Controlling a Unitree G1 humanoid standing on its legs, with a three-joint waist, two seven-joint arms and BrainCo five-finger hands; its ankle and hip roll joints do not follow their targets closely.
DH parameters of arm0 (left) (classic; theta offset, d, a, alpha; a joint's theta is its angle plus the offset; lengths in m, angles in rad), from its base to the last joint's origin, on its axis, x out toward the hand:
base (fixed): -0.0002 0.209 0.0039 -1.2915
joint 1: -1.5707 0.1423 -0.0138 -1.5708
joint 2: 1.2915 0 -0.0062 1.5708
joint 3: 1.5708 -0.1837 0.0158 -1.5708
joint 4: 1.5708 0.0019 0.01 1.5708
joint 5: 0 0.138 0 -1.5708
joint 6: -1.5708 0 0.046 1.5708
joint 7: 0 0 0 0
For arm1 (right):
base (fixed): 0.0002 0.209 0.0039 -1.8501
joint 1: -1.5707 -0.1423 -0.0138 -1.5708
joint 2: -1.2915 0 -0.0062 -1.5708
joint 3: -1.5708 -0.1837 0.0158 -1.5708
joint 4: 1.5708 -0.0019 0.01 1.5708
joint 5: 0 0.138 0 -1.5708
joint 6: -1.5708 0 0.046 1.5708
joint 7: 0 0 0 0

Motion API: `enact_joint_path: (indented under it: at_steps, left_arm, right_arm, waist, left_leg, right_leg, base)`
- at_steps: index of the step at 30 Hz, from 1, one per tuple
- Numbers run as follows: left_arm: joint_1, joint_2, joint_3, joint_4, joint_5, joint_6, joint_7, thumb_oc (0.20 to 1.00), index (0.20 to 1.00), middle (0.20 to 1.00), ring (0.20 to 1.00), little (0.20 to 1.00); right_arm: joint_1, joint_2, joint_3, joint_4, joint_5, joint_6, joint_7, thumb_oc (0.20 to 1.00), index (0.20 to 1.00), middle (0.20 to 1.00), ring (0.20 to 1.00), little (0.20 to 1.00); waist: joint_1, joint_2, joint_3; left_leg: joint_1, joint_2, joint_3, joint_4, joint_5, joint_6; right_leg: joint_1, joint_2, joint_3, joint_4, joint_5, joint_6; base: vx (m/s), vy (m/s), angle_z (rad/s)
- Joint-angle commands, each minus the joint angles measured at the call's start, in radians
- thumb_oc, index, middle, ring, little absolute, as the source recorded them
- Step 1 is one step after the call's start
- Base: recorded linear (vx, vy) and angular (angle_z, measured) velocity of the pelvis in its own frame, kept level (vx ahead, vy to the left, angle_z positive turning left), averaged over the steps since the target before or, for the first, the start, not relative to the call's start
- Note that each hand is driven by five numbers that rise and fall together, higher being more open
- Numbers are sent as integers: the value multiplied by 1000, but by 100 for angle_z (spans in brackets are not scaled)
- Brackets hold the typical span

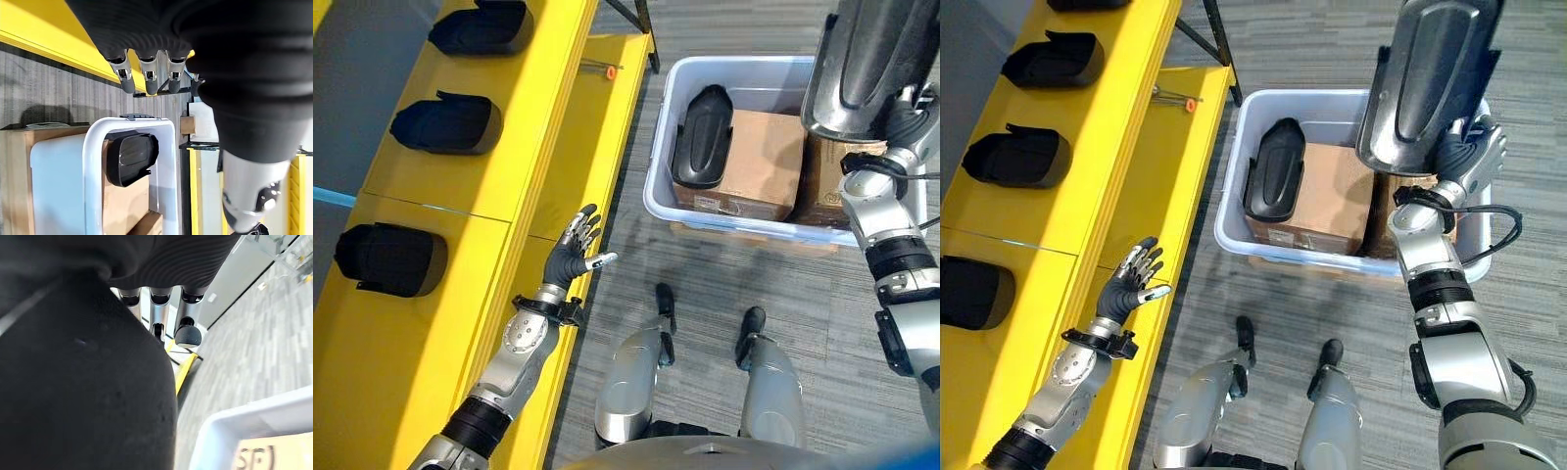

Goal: Move parts from the plastic box to the shelf.

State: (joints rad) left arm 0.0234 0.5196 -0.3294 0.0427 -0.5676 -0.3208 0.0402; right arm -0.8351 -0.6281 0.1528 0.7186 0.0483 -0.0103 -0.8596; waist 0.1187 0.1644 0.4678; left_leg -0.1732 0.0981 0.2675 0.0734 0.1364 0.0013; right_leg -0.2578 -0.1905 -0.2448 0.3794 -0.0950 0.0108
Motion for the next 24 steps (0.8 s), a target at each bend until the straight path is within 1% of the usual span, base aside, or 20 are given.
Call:
enact_joint_path:
  at_steps: [1, 2, 3, 4, 5, 6, 9, 11, 12, 13, 14, 15, 16, 17, 18, 19, 20, 21, 22, 24]
  left_arm:
    - [-1, 18, 31, -31, 17, -45, -30, 1000, 1000, 1000, 1000, 1000]
    - [2, 15, 35, -26, 19, -40, -31, 1000, 1000, 1000, 1000, 1000]
    - [8, 7, 45, -16, 17, -29, -37, 1000, 1000, 1000, 1000, 1000]
    - [12, 0, 49, -8, 15, -25, -39, 1000, 1000, 1000, 1000, 1000]
    - [15, -3, 52, -2, 11, -22, -43, 1000, 1000, 1000, 1000, 1000]
    - [23, -13, 60, 18, 6, -18, -53, 1000, 1000, 1000, 1000, 1000]
    - [31, -28, 74, 49, 14, -13, -69, 1000, 1000, 1000, 1000, 1000]
    - [34, -42, 73, 69, 20, -1, -69, 1000, 1000, 1000, 1000, 1000]
    - [45, -47, 75, 79, 10, 2, -67, 1000, 1000, 1000, 1000, 1000]
    - [55, -56, 79, 92, -5, -7, -74, 1000, 1000, 1000, 1000, 1000]
    - [59, -57, 80, 91, -3, -8, -76, 1000, 1000, 1000, 1000, 1000]
    - [61, -60, 76, 94, 4, -15, -78, 1000, 1000, 1000, 1000, 1000]
    - [64, -64, 71, 91, 13, -16, -84, 1000, 1000, 1000, 1000, 1000]
    - [61, -68, 64, 89, 21, -15, -89, 1000, 1000, 1000, 1000, 1000]
    - [58, -71, 57, 89, 26, -17, -98, 1000, 1000, 1000, 1000, 1000]
    - [41, -74, 37, 87, 30, -12, -114, 1000, 1000, 1000, 1000, 1000]
    - [35, -76, 33, 87, 30, -11, -116, 1000, 1000, 1000, 1000, 1000]
    - [12, -81, 14, 87, 44, -6, -111, 1000, 1000, 1000, 1000, 1000]
    - [0, -84, -1, 88, 65, -11, -101, 1000, 1000, 1000, 1000, 1000]
    - [-10, -87, -14, 86, 87, -15, -93, 1000, 1000, 1000, 1000, 1000]
  right_arm:
    - [3, -24, -35, -149, 64, -126, 125, 200, 200, 200, 200, 200]
    - [20, -13, -30, -170, 80, -127, 159, 200, 200, 200, 200, 200]
    - [60, 7, -19, -213, 117, -112, 226, 200, 200, 200, 200, 200]
    - [80, 20, -9, -232, 140, -105, 264, 200, 200, 200, 200, 200]
    - [94, 28, -2, -245, 149, -100, 288, 200, 200, 200, 200, 200]
    - [125, 45, 15, -267, 147, -94, 341, 200, 200, 200, 200, 200]
    - [178, 72, 56, -308, 133, -75, 369, 200, 200, 200, 200, 200]
    - [227, 93, 89, -340, 110, -80, 409, 200, 200, 200, 200, 200]
    - [239, 97, 106, -352, 127, -59, 457, 200, 200, 200, 200, 200]
    - [259, 104, 126, -362, 131, -59, 481, 200, 200, 200, 200, 200]
    - [269, 107, 132, -369, 126, -59, 486, 200, 200, 200, 200, 200]
    - [280, 109, 142, -383, 130, -52, 492, 200, 200, 200, 200, 200]
    - [299, 111, 144, -398, 136, -49, 501, 200, 200, 200, 200, 200]
    - [320, 116, 142, -412, 137, -52, 505, 200, 200, 200, 200, 200]
    - [342, 118, 136, -427, 132, -58, 503, 200, 200, 200, 200, 200]
    - [394, 112, 127, -465, 141, -63, 487, 200, 200, 200, 200, 200]
    - [404, 110, 127, -473, 150, -66, 484, 200, 200, 200, 200, 200]
    - [445, 107, 128, -502, 172, -80, 474, 200, 200, 200, 200, 200]
    - [471, 107, 129, -517, 171, -95, 476, 200, 200, 200, 200, 200]
    - [490, 103, 126, -529, 178, -101, 481, 200, 200, 200, 200, 200]
  waist:
    - [6, -57, -8]
    - [3, -60, -17]
    - [-5, -64, -33]
    - [-10, -65, -40]
    - [-13, -66, -45]
    - [-19, -68, -58]
    - [-26, -79, -75]
    - [-31, -95, -92]
    - [-31, -103, -96]
    - [-28, -112, -103]
    - [-27, -117, -103]
    - [-27, -120, -110]
    - [-29, -125, -113]
    - [-38, -135, -116]
    - [-49, -141, -116]
    - [-80, -150, -119]
    - [-87, -151, -120]
    - [-112, -164, -127]
    - [-123, -174, -131]
    - [-131, -185, -137]
  left_leg:
    - [33, 12, -88, 66, -152, -44]
    - [44, 16, -90, 61, -147, -47]
    - [65, 27, -94, 50, -137, -54]
    - [74, 33, -97, 46, -130, -59]
    - [79, 38, -99, 44, -126, -63]
    - [91, 48, -105, 38, -115, -68]
    - [107, 68, -111, 27, -96, -76]
    - [120, 97, -130, 24, -79, -86]
    - [120, 114, -149, 33, -55, -94]
    - [119, 131, -165, 29, -29, -99]
    - [123, 136, -166, 27, -21, -102]
    - [116, 154, -163, 20, 10, -110]
    - [111, 172, -151, 10, 39, -118]
    - [112, 186, -127, 5, 53, -135]
    - [110, 204, -86, 4, 70, -142]
    - [105, 232, 18, 35, 85, -153]
    - [105, 236, 37, 44, 83, -154]
    - [116, 235, 77, 100, 33, -137]
    - [121, 225, 84, 149, -2, -126]
    - [124, 217, 80, 218, -32, -119]
  right_leg:
    - [110, -27, -3, -49, -47, 20]
    - [119, -25, -3, -51, -48, 18]
    - [135, -21, -3, -46, -53, 13]
    - [142, -18, -2, -40, -59, 8]
    - [147, -16, -2, -35, -64, 5]
    - [157, -14, 1, -24, -72, 0]
    - [166, -8, 1, -3, -85, -9]
    - [176, 7, -7, 41, -113, -30]
    - [182, 24, -9, 65, -131, -46]
    - [189, 41, -19, 74, -138, -56]
    - [193, 42, -22, 79, -145, -57]
    - [195, 54, -30, 73, -142, -62]
    - [201, 58, -43, 71, -144, -64]
    - [214, 55, -52, 67, -158, -59]
    - [222, 50, -72, 64, -161, -59]
    - [236, 40, -111, 41, -158, -61]
    - [236, 39, -118, 36, -157, -61]
    - [223, 23, -130, 28, -143, -56]
    - [214, 13, -127, 16, -132, -50]
    - [207, 5, -120, 5, -121, -50]
  base:
    - [60, -136, 0]
    - [49, -142, -1]
    - [34, -135, -4]
    - [27, -121, -2]
    - [27, -90, -10]
    - [20, -88, -9]
    - [14, -138, -1]
    - [17, -224, 14]
    - [28, -212, 23]
    - [27, -157, 17]
    - [24, -122, 9]
    - [5, -69, 5]
    - [32, -65, 7]
    - [7, -41, 13]
    - [-86, -45, 16]
    - [-150, -27, 30]
    - [-252, 43, 57]
    - [-225, 121, 102]
    - [-247, 192, 97]
    - [-147, 213, 58]
